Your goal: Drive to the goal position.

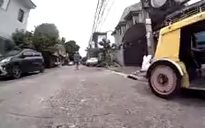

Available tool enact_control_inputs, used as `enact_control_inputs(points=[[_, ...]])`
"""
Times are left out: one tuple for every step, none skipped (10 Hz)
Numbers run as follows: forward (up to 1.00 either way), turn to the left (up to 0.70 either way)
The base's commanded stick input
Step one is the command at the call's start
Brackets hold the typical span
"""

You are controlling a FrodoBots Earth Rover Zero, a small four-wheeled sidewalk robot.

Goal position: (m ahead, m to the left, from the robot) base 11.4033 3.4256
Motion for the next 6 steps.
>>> enact_control_inputs(points=[[1.0, 0.0], [1.0, 0.0], [1.0, 0.0], [1.0, 0.0], [1.0, 0.0], [1.0, 0.0]])
